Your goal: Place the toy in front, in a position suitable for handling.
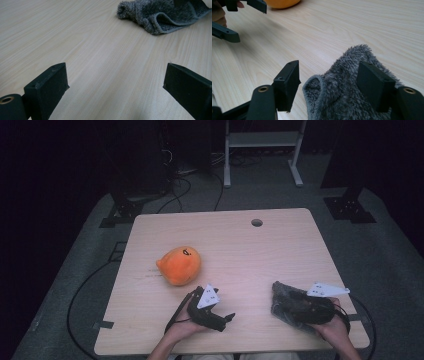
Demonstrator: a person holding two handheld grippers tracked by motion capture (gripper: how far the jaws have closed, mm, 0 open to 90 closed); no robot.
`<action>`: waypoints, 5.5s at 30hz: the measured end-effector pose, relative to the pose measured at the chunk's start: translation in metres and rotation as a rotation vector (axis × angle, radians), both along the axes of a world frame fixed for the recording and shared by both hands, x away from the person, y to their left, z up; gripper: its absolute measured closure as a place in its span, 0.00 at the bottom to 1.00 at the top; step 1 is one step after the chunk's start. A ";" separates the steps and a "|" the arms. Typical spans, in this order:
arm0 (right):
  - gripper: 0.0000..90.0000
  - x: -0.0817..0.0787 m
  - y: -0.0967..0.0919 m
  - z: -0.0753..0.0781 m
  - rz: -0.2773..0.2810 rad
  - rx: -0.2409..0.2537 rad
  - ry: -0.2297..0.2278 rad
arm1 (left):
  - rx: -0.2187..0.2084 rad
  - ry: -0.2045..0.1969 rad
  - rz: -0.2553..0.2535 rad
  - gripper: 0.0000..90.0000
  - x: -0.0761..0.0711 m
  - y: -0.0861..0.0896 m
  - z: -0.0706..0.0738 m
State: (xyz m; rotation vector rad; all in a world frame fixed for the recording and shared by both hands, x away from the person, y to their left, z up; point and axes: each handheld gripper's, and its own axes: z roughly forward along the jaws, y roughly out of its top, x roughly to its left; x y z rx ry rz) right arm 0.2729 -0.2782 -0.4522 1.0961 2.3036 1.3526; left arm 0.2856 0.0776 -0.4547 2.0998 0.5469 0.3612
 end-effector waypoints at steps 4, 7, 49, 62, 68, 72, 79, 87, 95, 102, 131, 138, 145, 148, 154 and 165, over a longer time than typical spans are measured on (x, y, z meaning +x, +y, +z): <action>0.37 0.002 -0.001 0.000 0.002 0.003 0.002 | 0.003 0.008 0.000 0.05 0.002 0.001 -0.003; 0.37 0.001 -0.001 0.001 -0.001 -0.001 0.000 | 0.019 0.013 -0.006 0.05 0.003 0.000 -0.005; 0.37 0.005 0.013 0.003 0.022 -0.011 0.002 | -0.065 -0.139 0.286 0.04 0.054 0.114 0.054; 0.37 0.005 0.013 0.003 0.027 -0.014 0.001 | -0.017 -0.100 0.385 0.05 0.087 0.136 0.038; 0.37 0.004 0.013 0.003 0.031 -0.018 0.002 | -0.001 -0.049 0.395 0.05 0.098 0.131 0.026; 0.37 0.004 0.014 0.003 0.036 -0.019 0.001 | 0.054 -0.031 0.399 0.05 0.102 0.123 0.018; 0.38 0.003 0.013 0.003 0.039 -0.017 0.001 | 0.071 -0.001 0.387 0.15 0.104 0.128 0.014; 0.38 0.003 0.014 0.003 0.043 -0.020 0.002 | 0.085 0.001 0.393 0.33 0.102 0.128 0.017; 0.38 0.004 0.011 0.004 0.036 -0.009 0.001 | 0.032 -0.028 0.397 0.48 0.096 0.130 0.028; 0.38 0.005 0.004 0.005 0.023 0.004 -0.002 | -0.022 -0.041 0.358 0.50 0.093 0.125 0.043; 0.38 0.013 -0.015 0.006 -0.049 0.004 -0.006 | 0.019 -0.047 -0.072 0.46 0.047 -0.010 0.042; 0.38 0.021 -0.012 0.004 -0.047 -0.028 0.017 | 0.012 -0.025 -0.068 0.27 0.044 -0.013 0.030; 0.38 0.030 -0.003 0.003 -0.034 -0.090 0.050 | -0.028 -0.035 -0.072 0.14 0.033 -0.001 0.048; 0.39 0.035 0.001 -0.003 -0.034 -0.137 0.088 | -0.033 -0.046 -0.063 0.13 0.028 0.006 0.049; 0.46 0.040 0.009 -0.012 -0.061 -0.245 0.116 | -0.037 -0.040 -0.057 0.13 0.028 0.014 0.043; 0.68 0.033 0.016 -0.016 -0.100 -0.367 0.045 | -0.037 -0.032 -0.045 0.13 0.030 0.018 0.040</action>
